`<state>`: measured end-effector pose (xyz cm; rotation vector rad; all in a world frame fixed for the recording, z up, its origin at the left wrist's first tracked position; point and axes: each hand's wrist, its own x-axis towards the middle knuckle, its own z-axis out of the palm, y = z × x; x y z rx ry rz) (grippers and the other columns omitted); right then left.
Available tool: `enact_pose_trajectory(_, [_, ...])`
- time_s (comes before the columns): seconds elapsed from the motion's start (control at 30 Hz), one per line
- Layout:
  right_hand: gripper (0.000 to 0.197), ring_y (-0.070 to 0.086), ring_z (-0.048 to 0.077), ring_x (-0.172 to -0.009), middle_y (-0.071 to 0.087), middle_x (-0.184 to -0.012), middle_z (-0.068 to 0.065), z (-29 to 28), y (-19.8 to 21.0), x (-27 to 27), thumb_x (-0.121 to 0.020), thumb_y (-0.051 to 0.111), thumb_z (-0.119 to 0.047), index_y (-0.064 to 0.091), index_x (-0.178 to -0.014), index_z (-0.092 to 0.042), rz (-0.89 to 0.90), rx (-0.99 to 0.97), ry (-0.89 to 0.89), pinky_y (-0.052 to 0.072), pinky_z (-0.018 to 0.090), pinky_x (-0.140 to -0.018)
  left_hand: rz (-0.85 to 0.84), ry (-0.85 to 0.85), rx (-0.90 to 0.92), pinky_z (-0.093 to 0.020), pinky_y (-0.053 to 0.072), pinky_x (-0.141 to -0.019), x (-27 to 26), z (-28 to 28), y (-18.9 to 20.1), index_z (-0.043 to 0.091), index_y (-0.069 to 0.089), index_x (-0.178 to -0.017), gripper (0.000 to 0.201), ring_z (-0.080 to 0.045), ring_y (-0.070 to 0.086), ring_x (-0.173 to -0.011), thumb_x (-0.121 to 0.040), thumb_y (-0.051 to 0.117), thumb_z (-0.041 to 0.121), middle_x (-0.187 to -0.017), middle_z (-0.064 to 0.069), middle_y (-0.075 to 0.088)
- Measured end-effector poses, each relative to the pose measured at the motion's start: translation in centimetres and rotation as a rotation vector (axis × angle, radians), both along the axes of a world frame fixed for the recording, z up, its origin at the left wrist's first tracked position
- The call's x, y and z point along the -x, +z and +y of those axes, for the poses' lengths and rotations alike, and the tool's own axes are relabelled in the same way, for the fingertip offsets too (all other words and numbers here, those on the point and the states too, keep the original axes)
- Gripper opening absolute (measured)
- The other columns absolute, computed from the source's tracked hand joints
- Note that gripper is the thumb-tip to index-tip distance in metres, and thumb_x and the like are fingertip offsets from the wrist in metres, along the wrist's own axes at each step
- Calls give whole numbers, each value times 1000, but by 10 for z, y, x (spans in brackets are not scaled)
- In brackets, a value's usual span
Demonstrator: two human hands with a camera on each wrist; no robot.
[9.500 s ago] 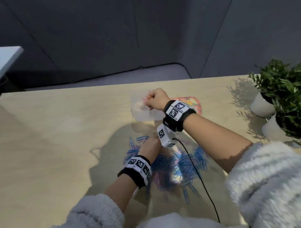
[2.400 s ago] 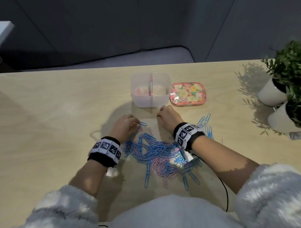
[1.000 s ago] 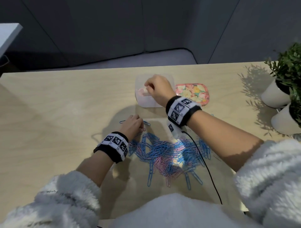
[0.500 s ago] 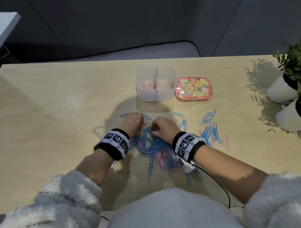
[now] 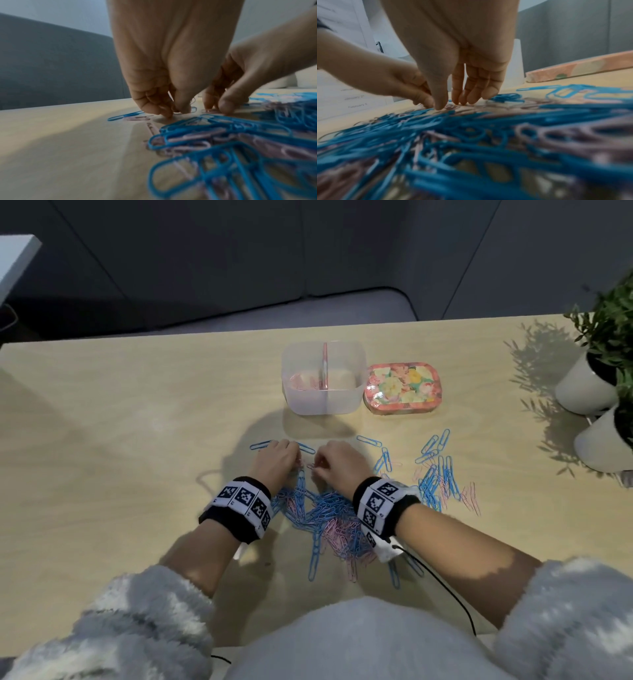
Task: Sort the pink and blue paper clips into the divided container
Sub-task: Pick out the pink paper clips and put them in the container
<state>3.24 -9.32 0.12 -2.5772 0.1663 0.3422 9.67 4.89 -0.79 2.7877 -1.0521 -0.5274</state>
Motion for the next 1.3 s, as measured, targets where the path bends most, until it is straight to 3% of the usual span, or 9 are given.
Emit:
enact_pose_trajectory(0.13, [14,55,31,-105,60,-109,14,1,-2,0,-85,58,-11,63,-97,-7,57,-21,4,43,35,-84,24,101,271,-30,38,-74,-12,-6,22,7,48,-90,8,-23,46,-80,-88,46,0,-91,-9,49])
enact_pose_trajectory(0.33, [7,52,30,-102,57,-104,15,-14,-6,11,-82,59,-6,62,-89,-5,64,-52,16,46,39,-85,-102,179,608,-18,37,-70,-60,-39,83,2,61,-90,15,-16,47,-74,-86,47,-1,-88,-8,49])
enact_pose_trajectory(0.53, [12,57,33,-95,63,-102,17,-15,-7,17,-86,53,-6,59,-96,-4,61,-85,-15,46,38,-80,-138,200,361,-32,44,-80,-86,-63,87,13,70,-96,17,-28,60,-97,-86,56,16,-101,-8,70])
enact_pose_trajectory(0.73, [12,54,31,-101,59,-105,14,-18,2,10,-84,54,-6,62,-92,-5,59,-18,84,48,39,-86,-165,200,463,-38,43,-88,-79,-47,70,8,67,-104,26,-31,52,-109,-94,45,16,-117,-10,64])
enact_pose_trajectory(0.87, [13,62,25,-88,68,-94,9,-21,34,-21,-88,54,-13,64,-93,-8,-192,-155,-99,52,37,-80,-307,303,546,-30,41,-73,-50,-5,55,14,70,-94,14,-26,49,-98,-88,57,15,-100,-5,62])
enact_pose_trajectory(0.97, [13,60,26,-81,68,-90,13,-25,62,-60,-88,52,-10,63,-90,-4,-334,-224,-173,51,41,-78,-170,457,480,-31,41,-80,-21,27,38,17,68,-93,11,-23,46,-103,-86,60,16,-99,-4,57])
enact_pose_trajectory(1.1, [19,61,28,-97,69,-102,11,-27,81,-103,-87,52,-11,66,-99,-7,-327,-130,-141,45,33,-86,-41,492,360,-35,41,-85,9,57,20,18,68,-94,12,-25,46,-103,-85,61,15,-101,-4,59])
enact_pose_trajectory(1.2, [27,52,26,-110,64,-113,10,-23,81,-105,-89,48,-10,63,-111,-8,-359,-39,-114,39,31,-91,34,542,329,-34,41,-87,21,70,14,17,67,-97,15,-23,50,-100,-86,57,16,-101,-4,60])
enact_pose_trajectory(1.3, [21,55,27,-99,65,-103,12,-2,70,-82,-86,47,-6,65,-97,-5,-457,-79,-15,43,34,-87,76,597,303,-34,45,-83,24,71,11,16,67,-94,15,-22,56,-92,-88,55,21,-97,-4,61])
